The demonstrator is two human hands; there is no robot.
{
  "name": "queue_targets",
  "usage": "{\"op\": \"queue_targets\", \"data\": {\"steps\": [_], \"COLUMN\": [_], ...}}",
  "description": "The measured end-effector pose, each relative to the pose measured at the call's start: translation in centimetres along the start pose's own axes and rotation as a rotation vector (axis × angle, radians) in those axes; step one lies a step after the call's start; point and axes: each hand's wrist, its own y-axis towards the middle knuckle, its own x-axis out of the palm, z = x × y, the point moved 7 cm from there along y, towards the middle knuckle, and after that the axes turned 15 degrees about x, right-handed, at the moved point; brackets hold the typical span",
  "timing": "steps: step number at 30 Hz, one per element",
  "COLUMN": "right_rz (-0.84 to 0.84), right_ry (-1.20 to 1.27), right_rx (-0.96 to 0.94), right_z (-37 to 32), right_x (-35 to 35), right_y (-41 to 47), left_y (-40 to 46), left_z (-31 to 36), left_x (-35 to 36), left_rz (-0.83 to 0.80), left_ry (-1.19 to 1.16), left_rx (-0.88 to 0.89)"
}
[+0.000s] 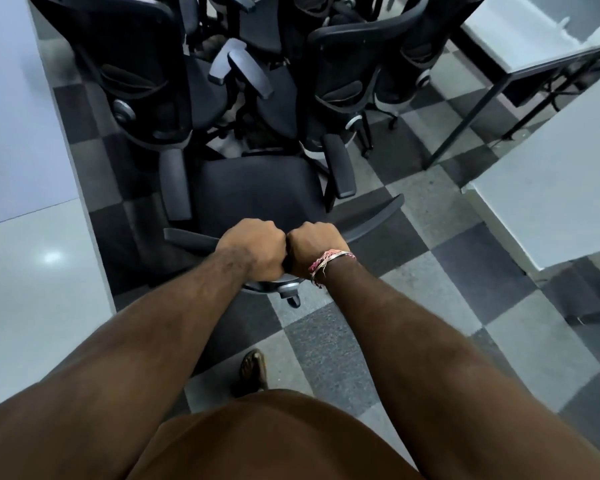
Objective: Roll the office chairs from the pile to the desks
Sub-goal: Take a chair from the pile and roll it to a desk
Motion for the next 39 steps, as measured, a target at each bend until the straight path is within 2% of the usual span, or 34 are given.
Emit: {"op": "queue_targets", "data": {"steps": [9, 16, 21, 24, 30, 39], "right_rz": [-0.019, -0.002, 0.005, 0.003, 0.011, -0.046], "right_ry": [0.008, 0.054, 0.08, 0.094, 0.139, 0.187], "right_rx": [0.102, 0.233, 0.377, 0.446, 0.67, 0.988], "right_z": [6.7, 12.3, 17.7, 19.9, 26.1, 31.5], "right_x": [2.8, 5.7, 8.4, 9.4, 12.4, 15.0], "right_y": [-9.2, -18.7, -25.8, -27.9, -34.6, -39.7], "left_y": [1.0, 1.9, 3.4, 4.3, 7.0, 11.0], "left_z": [11.3, 22.0, 30.9, 33.8, 42.9, 50.5], "left_x": [0.3, 0.6, 0.3, -0.2, -1.3, -2.6], "left_rz": [-0.003, -0.011, -0.029, -0.022, -0.021, -0.003], "left_ry": [-0.047, 0.022, 0.096, 0.124, 0.271, 0.413], "left_rx": [0.024, 0.17, 0.328, 0.383, 0.616, 0.944]}}
